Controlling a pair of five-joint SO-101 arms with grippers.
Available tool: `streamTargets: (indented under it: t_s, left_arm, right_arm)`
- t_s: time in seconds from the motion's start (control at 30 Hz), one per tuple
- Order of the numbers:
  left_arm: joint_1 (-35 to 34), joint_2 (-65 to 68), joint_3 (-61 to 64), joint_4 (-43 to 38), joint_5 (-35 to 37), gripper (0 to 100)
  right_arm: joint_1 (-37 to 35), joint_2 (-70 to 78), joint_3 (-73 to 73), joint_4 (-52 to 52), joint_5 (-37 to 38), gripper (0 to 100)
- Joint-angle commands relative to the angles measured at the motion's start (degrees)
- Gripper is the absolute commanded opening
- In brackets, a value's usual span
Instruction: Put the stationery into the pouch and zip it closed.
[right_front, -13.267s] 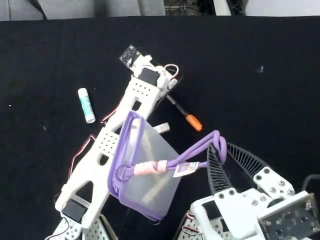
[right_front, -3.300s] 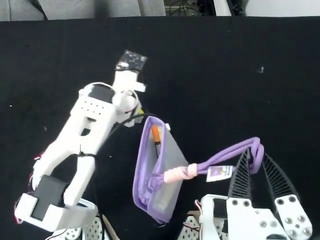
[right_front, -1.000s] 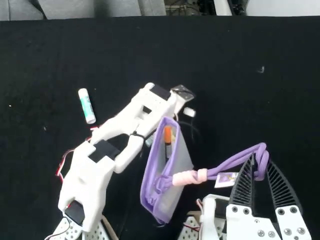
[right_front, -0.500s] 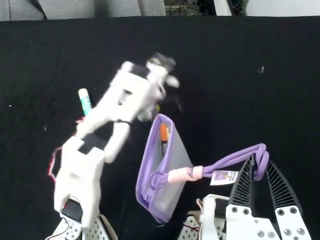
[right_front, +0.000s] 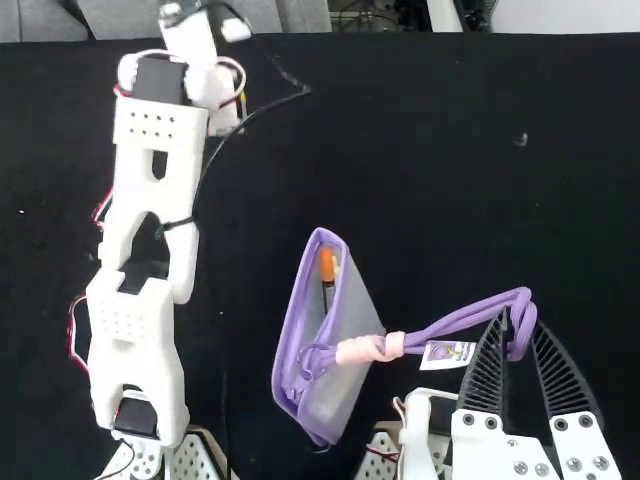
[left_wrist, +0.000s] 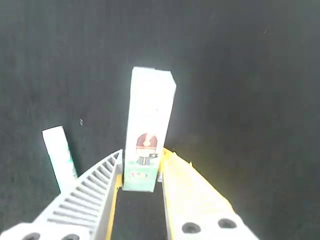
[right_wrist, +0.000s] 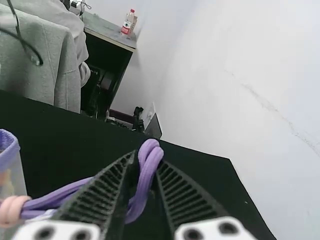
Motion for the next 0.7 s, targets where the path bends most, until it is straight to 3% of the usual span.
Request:
streamTargets:
  t_s: [0.0,0.2,0.53,0.67]
  left_arm:
    - [-0.84,-2.37,-8.04,0.88,0.79,3]
    - [-0.66,-12.13,-2.77,0.88,0.97,3]
    - [-0.13,-45.01,23.78,0.44,0.97,3]
    - [-0.13,-56.88,34.15,-4.31,0.97,3]
  right_arm:
    - [0.53,0.22,-1.27,1.93,0.35,1.1]
    - [0.53,0.22,-1.1,1.93,0.35,1.1]
    - [0.53,0.22,-0.84,1.93,0.35,1.1]
    - [0.53,0.22,-0.84,1.93,-0.62,1.1]
